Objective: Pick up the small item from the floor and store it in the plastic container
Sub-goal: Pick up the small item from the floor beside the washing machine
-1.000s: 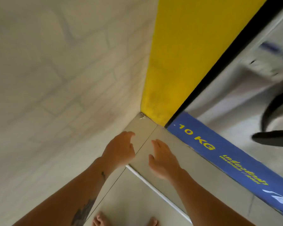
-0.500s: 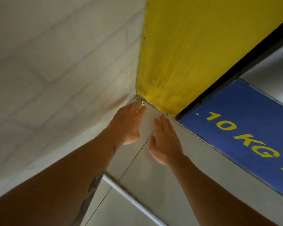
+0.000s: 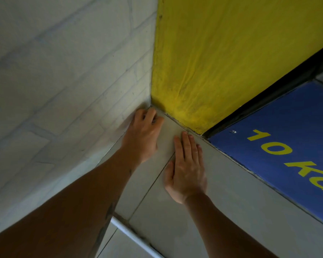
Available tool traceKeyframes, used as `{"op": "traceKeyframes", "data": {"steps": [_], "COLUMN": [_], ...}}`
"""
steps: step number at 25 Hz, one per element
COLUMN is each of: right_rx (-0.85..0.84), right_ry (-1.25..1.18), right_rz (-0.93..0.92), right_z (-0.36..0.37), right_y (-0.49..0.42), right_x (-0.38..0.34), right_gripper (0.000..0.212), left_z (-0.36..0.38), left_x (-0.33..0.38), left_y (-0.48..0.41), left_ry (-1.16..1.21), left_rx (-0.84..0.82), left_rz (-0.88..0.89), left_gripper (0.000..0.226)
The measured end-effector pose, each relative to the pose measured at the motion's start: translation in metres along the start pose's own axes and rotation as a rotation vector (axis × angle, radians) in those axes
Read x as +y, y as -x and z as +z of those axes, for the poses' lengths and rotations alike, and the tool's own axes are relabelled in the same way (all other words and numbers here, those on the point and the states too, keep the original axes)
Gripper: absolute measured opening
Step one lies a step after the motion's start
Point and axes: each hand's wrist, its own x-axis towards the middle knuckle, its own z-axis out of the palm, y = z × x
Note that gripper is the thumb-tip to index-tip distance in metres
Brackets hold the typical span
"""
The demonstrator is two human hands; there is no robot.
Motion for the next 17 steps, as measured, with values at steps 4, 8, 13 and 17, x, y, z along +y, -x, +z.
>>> {"op": "traceKeyframes", "data": {"steps": [4, 8, 13, 17], "right_rx": [0.030, -0.084, -0.468, -0.565], "right_ry": [-0.011, 0.004, 0.000, -0.076], "right_rz": [-0.007, -0.025, 0.098, 0.148], "right_z": [0.001, -0.011, -0.092, -0.174], "right_y": [-0.001, -0.001, 0.002, 0.050], "right_x": [0.001, 0.001, -0.014, -0.049], "right_gripper": [0.072, 0.071, 0.068, 0.058], "left_z": [0.003, -0.015, -0.102, -0.196], "left_x": [-0.001, 0.001, 0.017, 0.042], "left_y": [0.017, 0.042, 0.079, 0.097], "left_ry": [-0.089, 0.241, 0.810, 0.962], "left_rx": [0.056, -0.048, -0.216, -0.211], "left_rz": [-0.002, -0.224, -0.814, -0.947], "left_gripper": [0.034, 0.030, 0.036, 0.032]}}
